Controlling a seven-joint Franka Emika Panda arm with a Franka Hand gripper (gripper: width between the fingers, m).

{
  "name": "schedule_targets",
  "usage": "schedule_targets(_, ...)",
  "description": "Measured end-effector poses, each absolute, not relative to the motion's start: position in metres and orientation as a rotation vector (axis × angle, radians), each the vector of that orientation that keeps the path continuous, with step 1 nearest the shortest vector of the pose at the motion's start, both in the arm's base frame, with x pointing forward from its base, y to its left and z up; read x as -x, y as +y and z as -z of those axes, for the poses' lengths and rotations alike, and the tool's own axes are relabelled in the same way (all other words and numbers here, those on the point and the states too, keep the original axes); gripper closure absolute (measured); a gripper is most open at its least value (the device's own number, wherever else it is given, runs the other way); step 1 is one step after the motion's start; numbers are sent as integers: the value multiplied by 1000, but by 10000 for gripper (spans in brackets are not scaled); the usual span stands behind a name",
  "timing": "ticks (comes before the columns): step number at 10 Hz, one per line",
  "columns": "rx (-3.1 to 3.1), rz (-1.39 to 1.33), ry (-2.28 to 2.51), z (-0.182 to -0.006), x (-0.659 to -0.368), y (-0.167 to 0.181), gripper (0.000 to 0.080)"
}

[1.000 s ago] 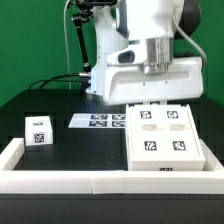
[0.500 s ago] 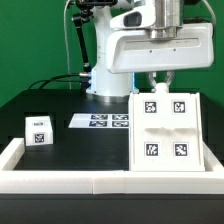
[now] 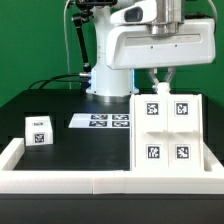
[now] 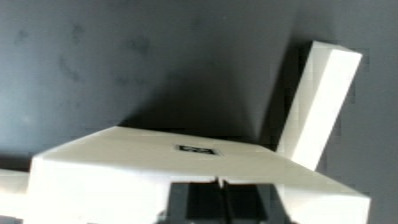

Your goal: Assemble cabinet

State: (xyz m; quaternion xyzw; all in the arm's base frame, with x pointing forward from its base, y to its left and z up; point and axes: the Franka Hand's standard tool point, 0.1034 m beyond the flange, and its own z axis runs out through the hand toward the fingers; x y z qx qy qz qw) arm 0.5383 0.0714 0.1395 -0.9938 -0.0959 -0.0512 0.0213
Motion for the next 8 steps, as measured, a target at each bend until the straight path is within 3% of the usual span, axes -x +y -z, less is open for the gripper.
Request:
schedule_targets(6, 3076, 149, -307, -151, -561, 78, 798)
schedule_targets(8, 3076, 145, -308, -148, -558, 77, 555)
